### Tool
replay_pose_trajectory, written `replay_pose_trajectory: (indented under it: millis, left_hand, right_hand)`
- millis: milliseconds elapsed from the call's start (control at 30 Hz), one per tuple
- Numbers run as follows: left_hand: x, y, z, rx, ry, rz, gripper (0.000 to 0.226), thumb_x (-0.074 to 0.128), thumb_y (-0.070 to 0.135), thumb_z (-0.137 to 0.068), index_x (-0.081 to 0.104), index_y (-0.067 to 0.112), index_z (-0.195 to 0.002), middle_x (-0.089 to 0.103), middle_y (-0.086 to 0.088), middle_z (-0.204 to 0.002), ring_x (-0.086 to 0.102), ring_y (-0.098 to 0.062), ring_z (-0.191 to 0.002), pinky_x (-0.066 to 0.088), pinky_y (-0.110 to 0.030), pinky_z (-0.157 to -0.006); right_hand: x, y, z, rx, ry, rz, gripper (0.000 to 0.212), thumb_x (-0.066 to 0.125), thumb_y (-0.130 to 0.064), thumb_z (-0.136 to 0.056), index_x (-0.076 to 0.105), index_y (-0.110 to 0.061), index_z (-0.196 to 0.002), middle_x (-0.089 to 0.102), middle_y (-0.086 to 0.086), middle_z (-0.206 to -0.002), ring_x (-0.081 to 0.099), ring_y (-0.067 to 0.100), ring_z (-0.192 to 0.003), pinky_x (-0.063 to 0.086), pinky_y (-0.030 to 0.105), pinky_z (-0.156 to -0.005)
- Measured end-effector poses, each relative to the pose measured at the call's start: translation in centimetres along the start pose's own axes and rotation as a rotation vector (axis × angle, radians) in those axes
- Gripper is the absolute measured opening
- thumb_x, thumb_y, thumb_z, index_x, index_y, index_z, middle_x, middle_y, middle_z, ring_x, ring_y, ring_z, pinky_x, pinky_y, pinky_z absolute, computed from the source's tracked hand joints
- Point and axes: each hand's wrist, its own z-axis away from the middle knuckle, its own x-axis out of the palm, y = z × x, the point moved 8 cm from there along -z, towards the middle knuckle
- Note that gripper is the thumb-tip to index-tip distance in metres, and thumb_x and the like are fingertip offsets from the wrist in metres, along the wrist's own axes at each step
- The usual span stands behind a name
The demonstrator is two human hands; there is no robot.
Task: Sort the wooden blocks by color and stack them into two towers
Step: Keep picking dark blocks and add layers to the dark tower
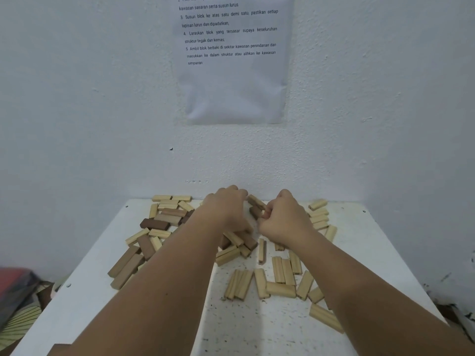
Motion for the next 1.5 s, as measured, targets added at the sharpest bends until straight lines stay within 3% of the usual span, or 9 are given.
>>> replay_pose_trajectory:
  millis: [133, 333, 567, 800, 1033, 1167, 1267, 1400, 1500]
  left_hand:
    - [0.0, -0.3, 0.0, -0.006, -0.009, 0.021, 0.08, 0.074, 0.033, -0.085, 0.036, 0.022, -0.155, 0.046, -0.002, -0.14, 0.045, -0.027, -0.131, 0.044, -0.047, -0.108]
    - [-0.1, -0.1, -0.1, -0.013, -0.008, 0.055, 0.08, 0.075, 0.034, -0.081, 0.039, 0.023, -0.152, 0.046, -0.001, -0.14, 0.044, -0.027, -0.133, 0.045, -0.046, -0.106]
    - [-2.1, -0.2, 2.1, -0.147, 0.075, -0.046, 0.062, 0.068, 0.035, -0.09, 0.043, 0.018, -0.144, 0.047, -0.005, -0.138, 0.044, -0.029, -0.13, 0.046, -0.044, -0.1]
    - [-2.8, 5.6, 12.3, -0.099, 0.089, 0.601, 0.083, 0.076, 0.014, -0.075, 0.042, 0.015, -0.15, 0.052, -0.004, -0.128, 0.056, -0.022, -0.111, 0.052, -0.033, -0.084]
    - [6.0, 9.0, 29.2, -0.047, 0.002, 0.706, 0.081, 0.068, 0.016, -0.083, 0.035, 0.016, -0.158, 0.039, -0.001, -0.157, 0.039, -0.018, -0.144, 0.032, -0.022, -0.11]
    - [7.9, 8.6, 32.8, 0.012, 0.062, 0.701, 0.047, 0.054, 0.018, -0.074, 0.062, 0.033, -0.118, 0.05, 0.008, -0.125, 0.051, -0.011, -0.116, 0.049, -0.027, -0.098]
    - [8.3, 8.3, 33.6, 0.022, 0.062, 0.712, 0.045, 0.051, 0.013, -0.071, 0.059, 0.045, -0.1, 0.045, 0.013, -0.11, 0.05, -0.007, -0.102, 0.052, -0.031, -0.086]
    - [8.8, 8.1, 33.4, 0.043, 0.069, 0.612, 0.057, 0.059, 0.013, -0.081, 0.051, 0.033, -0.134, 0.047, 0.004, -0.136, 0.045, -0.018, -0.127, 0.04, -0.03, -0.104]
    - [9.1, 7.6, 32.5, 0.035, 0.07, 0.548, 0.072, 0.061, 0.022, -0.09, 0.034, 0.023, -0.156, 0.037, 0.002, -0.158, 0.031, -0.02, -0.147, 0.029, -0.04, -0.12]
  right_hand:
    - [0.2, -0.5, 0.3, 0.0, 0.019, 0.255, 0.026, 0.071, -0.038, -0.079, 0.059, -0.015, -0.081, 0.033, 0.0, -0.112, 0.054, 0.02, -0.066, 0.046, 0.029, -0.055]
    - [0.4, 0.2, 0.1, 0.048, 0.046, 0.285, 0.029, 0.069, -0.035, -0.084, 0.048, -0.016, -0.074, 0.034, 0.002, -0.117, 0.052, 0.019, -0.064, 0.036, 0.027, -0.05]
    - [-2.3, 0.5, 3.7, 0.059, 0.116, 0.209, 0.029, 0.062, -0.039, -0.089, 0.065, -0.011, -0.08, 0.035, 0.002, -0.113, 0.054, 0.019, -0.064, 0.044, 0.028, -0.051]
    - [-4.4, 0.7, 16.2, 0.162, 0.063, -0.029, 0.03, 0.067, -0.052, -0.086, 0.065, -0.024, -0.075, 0.037, -0.007, -0.113, 0.058, 0.016, -0.076, 0.054, 0.035, -0.069]
    - [-2.0, 0.2, 30.0, 0.16, -0.053, -0.009, 0.025, 0.066, -0.045, -0.09, 0.071, -0.02, -0.09, 0.036, -0.008, -0.109, 0.058, 0.015, -0.074, 0.053, 0.036, -0.069]
    - [-0.9, 0.0, 32.6, 0.068, -0.102, -0.124, 0.039, 0.069, -0.041, -0.091, 0.068, -0.022, -0.125, 0.04, -0.009, -0.114, 0.056, 0.009, -0.087, 0.045, 0.024, -0.077]
    - [-1.3, 0.2, 33.3, 0.023, -0.176, -0.226, 0.062, 0.076, -0.026, -0.087, 0.054, -0.024, -0.145, 0.046, -0.01, -0.12, 0.051, 0.002, -0.094, 0.037, 0.007, -0.079]
    - [-1.6, 1.2, 33.8, -0.022, -0.283, -0.217, 0.079, 0.075, -0.014, -0.083, 0.043, -0.036, -0.152, 0.046, -0.015, -0.136, 0.05, 0.001, -0.099, 0.039, 0.006, -0.075]
    - [-2.3, 2.1, 33.5, 0.013, -0.263, -0.242, 0.074, 0.075, -0.012, -0.084, 0.048, -0.037, -0.148, 0.053, -0.02, -0.126, 0.053, 0.001, -0.101, 0.042, 0.01, -0.076]
